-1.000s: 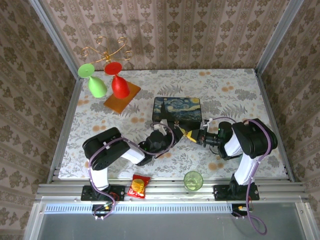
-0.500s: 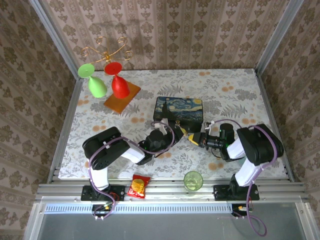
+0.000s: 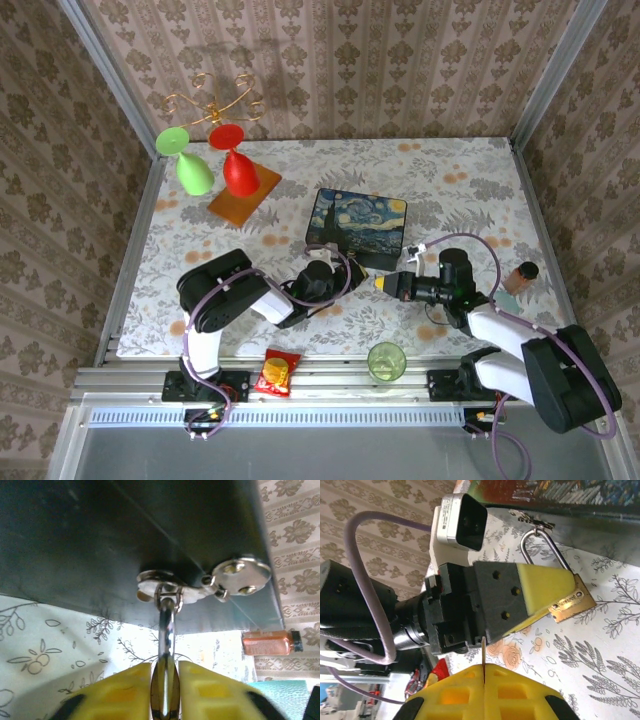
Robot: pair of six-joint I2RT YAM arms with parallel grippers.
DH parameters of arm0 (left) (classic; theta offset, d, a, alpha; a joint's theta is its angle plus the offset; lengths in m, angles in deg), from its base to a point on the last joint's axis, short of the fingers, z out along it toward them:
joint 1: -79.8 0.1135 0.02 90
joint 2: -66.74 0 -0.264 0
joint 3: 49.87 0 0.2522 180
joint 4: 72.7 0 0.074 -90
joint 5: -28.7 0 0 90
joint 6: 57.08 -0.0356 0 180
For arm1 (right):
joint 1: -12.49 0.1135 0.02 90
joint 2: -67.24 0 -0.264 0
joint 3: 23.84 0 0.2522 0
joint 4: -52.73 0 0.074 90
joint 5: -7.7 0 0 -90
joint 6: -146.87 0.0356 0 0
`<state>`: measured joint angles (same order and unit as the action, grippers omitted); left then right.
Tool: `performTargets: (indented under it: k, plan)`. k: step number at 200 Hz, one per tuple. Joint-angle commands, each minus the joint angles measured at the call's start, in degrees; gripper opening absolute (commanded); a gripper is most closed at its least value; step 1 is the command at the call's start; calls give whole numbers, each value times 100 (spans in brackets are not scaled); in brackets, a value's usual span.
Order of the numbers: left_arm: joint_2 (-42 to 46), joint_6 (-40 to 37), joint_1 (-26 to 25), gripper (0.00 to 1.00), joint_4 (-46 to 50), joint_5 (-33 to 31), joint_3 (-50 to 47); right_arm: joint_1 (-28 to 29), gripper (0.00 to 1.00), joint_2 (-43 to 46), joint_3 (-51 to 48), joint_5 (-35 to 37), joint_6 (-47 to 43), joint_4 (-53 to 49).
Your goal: Unlock the padlock with the key
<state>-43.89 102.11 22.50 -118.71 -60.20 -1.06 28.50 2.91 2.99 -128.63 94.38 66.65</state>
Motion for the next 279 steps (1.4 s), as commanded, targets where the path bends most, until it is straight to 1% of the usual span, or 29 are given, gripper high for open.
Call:
performTargets:
  k: [1,20,31,44,57,63,70,92,105,127,146,161,196,218,229,241,243,249,260,271,275,279]
  plan:
    - [141,-188,-51,33,106,-120,-92,228,0,191,127,492,-563,-850]
    - [512,-260,-98,46,92,-316,-347,373,0,237,199,534,-555,-861]
    - [799,-350,-105,51,36,-426,-516,411,0,233,244,515,-536,-848]
    - [1245,-511,-98,52,89,-564,-705,425,0,198,310,390,-510,-761]
    - [1650,-801,-72,52,218,-497,-759,457,0,121,396,222,-509,-710]
    - [1798,-1005,-72,51,176,-409,-771,464,0,74,436,136,-483,-644]
    - [1914,-1177,-76,46,109,-267,-766,482,0,31,451,8,-437,-503]
    - [2122,-1485,-54,38,-347,330,-823,497,0,-57,429,-459,-55,338]
    - [2192,-1499,-93,37,-572,438,-927,515,0,-46,511,-614,5,432]
    - [2083,-1505,-66,35,-994,810,-972,534,0,0,560,-831,173,737]
    - [1907,-1420,-71,37,-1321,1076,-935,557,0,7,662,-1007,229,729]
    - [1845,-1350,-105,36,-1373,1152,-880,567,0,26,693,-1028,233,694]
    - [2014,-1513,-139,22,-1300,1026,-970,574,0,26,685,-953,175,563]
    - [1880,-1390,-111,11,-1369,1183,-970,579,0,26,689,-907,176,560]
    - [1794,-1347,-127,8,-1374,1287,-902,579,0,18,711,-921,168,546]
    - [1742,-1314,-136,0,-1368,1305,-861,579,0,7,742,-940,139,482]
    - [1732,-1308,-147,0,-1370,1300,-860,581,0,8,742,-933,139,468]
    - [1718,-1272,-136,0,-1394,1269,-871,579,6,0,759,-923,121,407]
    - [1755,-1259,-133,0,-1406,1174,-909,579,23,1,777,-834,107,320]
    - [1847,-1228,-119,0,-1398,1040,-963,579,30,38,739,-772,164,386]
    - [1889,-1206,-103,0,-1398,979,-984,579,34,58,721,-750,187,417]
    - [1938,-1170,-106,0,-1402,919,-1003,579,40,76,703,-727,219,457]
